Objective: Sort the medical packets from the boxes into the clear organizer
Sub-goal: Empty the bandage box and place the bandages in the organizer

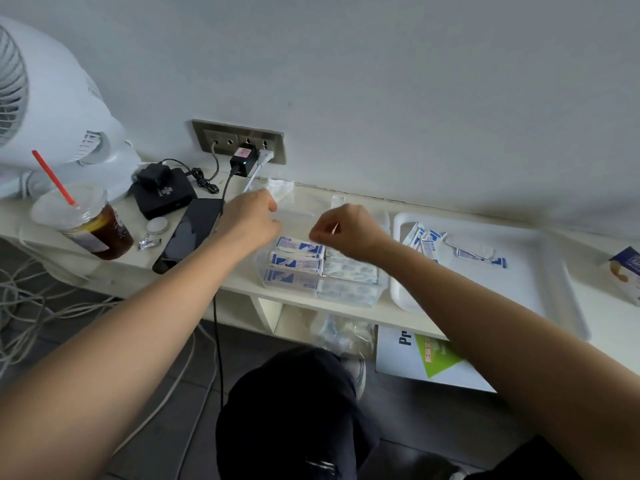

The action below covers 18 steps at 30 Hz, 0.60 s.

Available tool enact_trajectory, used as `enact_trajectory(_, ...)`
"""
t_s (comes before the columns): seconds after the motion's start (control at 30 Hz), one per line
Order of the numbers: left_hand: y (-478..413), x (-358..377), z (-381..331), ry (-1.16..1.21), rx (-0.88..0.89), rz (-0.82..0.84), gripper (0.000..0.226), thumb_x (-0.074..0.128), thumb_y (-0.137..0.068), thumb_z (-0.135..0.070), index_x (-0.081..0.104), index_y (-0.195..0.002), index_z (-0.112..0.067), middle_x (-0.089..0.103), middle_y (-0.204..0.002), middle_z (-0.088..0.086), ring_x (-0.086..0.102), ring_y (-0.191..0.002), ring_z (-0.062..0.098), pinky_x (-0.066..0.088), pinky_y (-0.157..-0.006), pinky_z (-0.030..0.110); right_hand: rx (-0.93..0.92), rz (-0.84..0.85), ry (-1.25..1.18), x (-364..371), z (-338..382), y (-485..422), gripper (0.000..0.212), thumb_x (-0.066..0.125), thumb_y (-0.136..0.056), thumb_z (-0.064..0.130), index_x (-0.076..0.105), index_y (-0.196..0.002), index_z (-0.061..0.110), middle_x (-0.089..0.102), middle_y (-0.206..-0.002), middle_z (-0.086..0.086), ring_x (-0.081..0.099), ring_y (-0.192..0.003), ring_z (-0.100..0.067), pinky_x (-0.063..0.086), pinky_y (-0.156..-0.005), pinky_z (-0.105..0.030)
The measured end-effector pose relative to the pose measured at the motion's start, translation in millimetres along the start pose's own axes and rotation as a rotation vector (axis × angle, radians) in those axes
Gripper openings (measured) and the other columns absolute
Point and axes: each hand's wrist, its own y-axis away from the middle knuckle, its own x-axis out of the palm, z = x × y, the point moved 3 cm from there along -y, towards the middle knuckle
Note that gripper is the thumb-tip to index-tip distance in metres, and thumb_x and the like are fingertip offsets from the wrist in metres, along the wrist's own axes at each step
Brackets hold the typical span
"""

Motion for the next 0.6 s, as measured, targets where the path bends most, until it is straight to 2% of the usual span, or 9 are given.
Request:
enact_trajectory(0.07, -2, -1, -23, 0.024, 0.075, -0.075, 0.027, 0.059, -0.089, -0.019, 0.059, -0.116, -0.017, 0.066, -0.112, 0.003, 0.059, -0.105, 0.022, 0.043, -0.085, 0.031, 0.037, -0.123, -0.06, -28, -14, 7, 0.013, 0.065, -0.087, 0.022, 0.073, -0.082, 0.013, 0.065, -0.069, 0.008, 0.052, -0.053, 0.004, 0.042, -0.058, -0.012)
enact_trajectory(0.17, -5, 6, -72, 0.14, 0.169, -0.099, 0.02, 0.056, -0.088, -0.017, 0.063, -0.108, -0.018, 0.066, -0.107, -0.001, 0.061, -0.098, 0.018, 0.043, -0.079, 0.026, 0.169, -0.252, -0.095, -66, -56, 26, 0.012, 0.062, -0.086, 0.017, 0.071, -0.081, 0.011, 0.066, -0.067, 0.001, 0.051, -0.047, 0.002, 0.043, -0.057, -0.021)
enact_trajectory(0.3, -8, 34, -143, 0.247, 0.289, 0.041, 0.022, 0.055, -0.087, -0.013, 0.064, -0.107, -0.018, 0.066, -0.104, -0.002, 0.061, -0.097, 0.018, 0.043, -0.084, 0.023, 0.396, -0.223, 0.028, -85, -119, 56, 0.005, 0.063, -0.082, 0.014, 0.066, -0.084, 0.017, 0.069, -0.081, -0.007, 0.06, -0.068, -0.019, 0.05, -0.069, -0.031)
enact_trajectory(0.37, -11, 55, -171, 0.226, 0.323, 0.13, 0.026, 0.055, -0.088, -0.012, 0.064, -0.112, -0.016, 0.066, -0.111, 0.001, 0.061, -0.104, 0.02, 0.045, -0.09, 0.026, 0.45, -0.165, 0.075, -85, -139, 72, 0.008, 0.068, -0.08, 0.015, 0.066, -0.087, 0.019, 0.066, -0.082, -0.002, 0.059, -0.075, -0.02, 0.047, -0.069, -0.029)
enact_trajectory(0.47, -15, 86, -197, 0.116, 0.339, 0.202, 0.03, 0.051, -0.089, -0.006, 0.063, -0.116, -0.012, 0.064, -0.119, 0.007, 0.058, -0.112, 0.026, 0.043, -0.092, 0.028, 0.481, -0.116, 0.136, -76, -153, 90, 0.026, 0.072, -0.079, 0.025, 0.062, -0.102, 0.018, 0.063, -0.089, 0.001, 0.057, -0.083, -0.018, 0.04, -0.063, -0.028)
enact_trajectory(0.6, -18, 113, -219, -0.092, 0.333, 0.268, 0.027, 0.048, -0.089, -0.003, 0.057, -0.114, -0.004, 0.06, -0.12, 0.015, 0.056, -0.11, 0.032, 0.042, -0.082, 0.031, 0.524, -0.113, 0.22, -62, -166, 96, 0.057, 0.074, -0.076, 0.038, 0.049, -0.121, 0.015, 0.056, -0.114, -0.005, 0.056, -0.103, -0.024, 0.042, -0.077, -0.032)
